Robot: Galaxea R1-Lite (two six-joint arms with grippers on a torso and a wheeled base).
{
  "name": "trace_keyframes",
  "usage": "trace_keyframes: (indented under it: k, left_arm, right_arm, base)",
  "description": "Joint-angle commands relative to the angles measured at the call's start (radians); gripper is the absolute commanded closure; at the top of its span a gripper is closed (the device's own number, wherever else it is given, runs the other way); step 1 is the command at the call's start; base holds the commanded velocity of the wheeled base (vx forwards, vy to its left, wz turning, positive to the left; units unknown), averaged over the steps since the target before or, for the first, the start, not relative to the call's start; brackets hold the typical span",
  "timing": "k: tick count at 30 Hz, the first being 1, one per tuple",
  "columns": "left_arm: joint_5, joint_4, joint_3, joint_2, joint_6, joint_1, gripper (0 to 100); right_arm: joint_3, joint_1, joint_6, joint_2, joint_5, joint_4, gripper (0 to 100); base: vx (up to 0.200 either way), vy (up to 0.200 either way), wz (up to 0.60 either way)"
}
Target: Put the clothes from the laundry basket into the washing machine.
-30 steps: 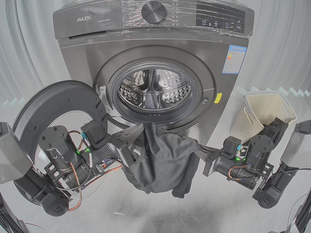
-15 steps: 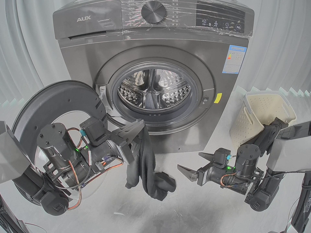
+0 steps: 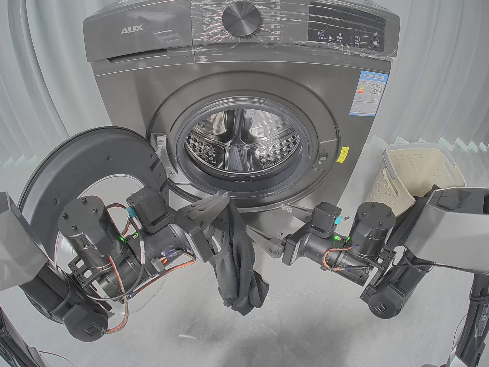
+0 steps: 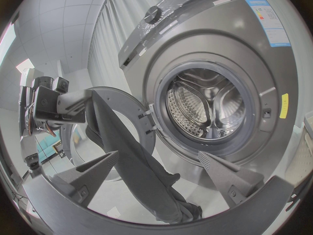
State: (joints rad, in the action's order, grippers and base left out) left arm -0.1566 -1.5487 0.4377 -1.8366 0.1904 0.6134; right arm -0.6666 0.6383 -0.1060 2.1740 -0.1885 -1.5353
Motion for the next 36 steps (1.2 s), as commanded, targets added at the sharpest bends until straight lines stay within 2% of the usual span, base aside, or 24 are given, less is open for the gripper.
trace_keyframes:
  k: [1, 7, 17, 26, 36]
  left_arm:
    - [0.0, -0.001, -0.002, 0.0, 0.0, 0.0, 100]
    - [0.0, -0.001, -0.007, 0.0, 0.0, 0.0, 100]
    - [0.0, -0.001, -0.011, 0.01, 0.0, 0.006, 100]
    - [0.0, -0.001, -0.016, 0.008, 0.0, 0.006, 100]
    - [0.0, -0.001, -0.017, 0.008, 0.0, 0.006, 100]
  right_arm:
    - [-0.028, 0.023, -0.004, 0.001, -0.02, -0.003, 0]
    - [-0.036, 0.04, -0.008, -0.008, -0.055, -0.003, 0]
    - [-0.151, 0.029, -0.008, 0.064, -0.046, 0.011, 0]
    - [-0.157, 0.064, -0.008, 0.102, -0.051, -0.003, 0]
    - [-0.179, 0.072, -0.008, 0.113, -0.051, -0.005, 0]
  base:
    - [0.0, 0.0, 0.0]
    - [0.0, 0.0, 0.0]
    - [0.0, 0.0, 0.0]
    - [0.0, 0.0, 0.0]
    - [0.0, 0.0, 0.0]
